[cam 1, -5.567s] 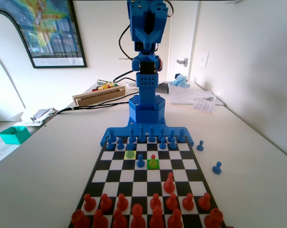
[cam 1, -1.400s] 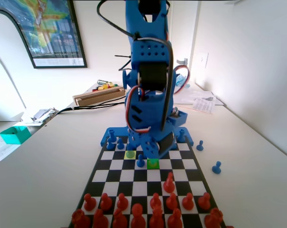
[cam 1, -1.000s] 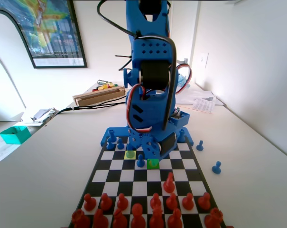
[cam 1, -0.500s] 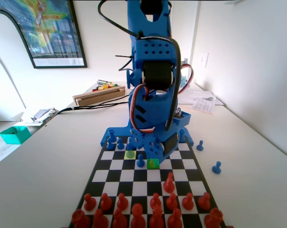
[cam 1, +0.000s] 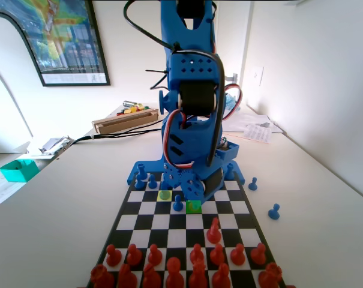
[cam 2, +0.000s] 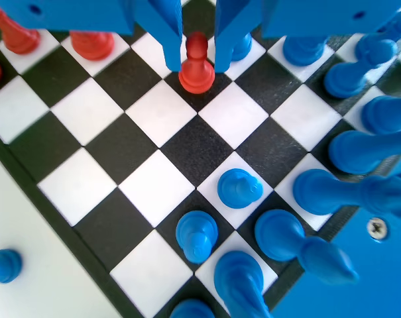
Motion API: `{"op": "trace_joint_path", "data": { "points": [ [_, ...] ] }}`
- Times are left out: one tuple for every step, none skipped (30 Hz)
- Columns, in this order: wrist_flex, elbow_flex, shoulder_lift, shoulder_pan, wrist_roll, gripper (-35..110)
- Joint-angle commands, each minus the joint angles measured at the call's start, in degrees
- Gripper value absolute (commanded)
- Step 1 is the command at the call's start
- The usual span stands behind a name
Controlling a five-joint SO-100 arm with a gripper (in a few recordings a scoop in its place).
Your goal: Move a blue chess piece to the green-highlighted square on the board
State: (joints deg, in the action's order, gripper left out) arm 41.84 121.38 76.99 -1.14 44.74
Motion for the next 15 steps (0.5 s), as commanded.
{"op": "trace_joint_path", "data": {
  "points": [
    [0.9,0.0,1.6,-0.8,1.1,10],
    [0.9,0.0,1.6,-0.9,1.1,10],
    [0.9,-0.1,1.6,-0.9,1.1,9],
    [0.9,-0.3,1.6,-1.0,1.1,8],
    [1.0,-0.4,1.6,-1.0,1.1,6],
    [1.1,-0.6,1.6,-1.1,1.2,4],
    [1.1,-0.9,1.6,-1.1,1.2,2],
    [1.1,-1.2,1.6,-1.2,1.2,1],
    [1.2,-1.6,1.6,-1.2,1.2,1],
    [1.5,-2.0,1.8,-1.2,1.2,1],
    [1.8,-2.4,2.0,-1.2,1.2,1],
    [2.1,-2.7,2.2,-1.3,1.2,1],
    [2.5,-3.3,2.4,-1.4,1.1,1],
    [3.0,-3.8,2.5,-1.4,1.1,1],
    [3.6,-4.3,2.7,-1.4,1.1,1]
  ]
}}
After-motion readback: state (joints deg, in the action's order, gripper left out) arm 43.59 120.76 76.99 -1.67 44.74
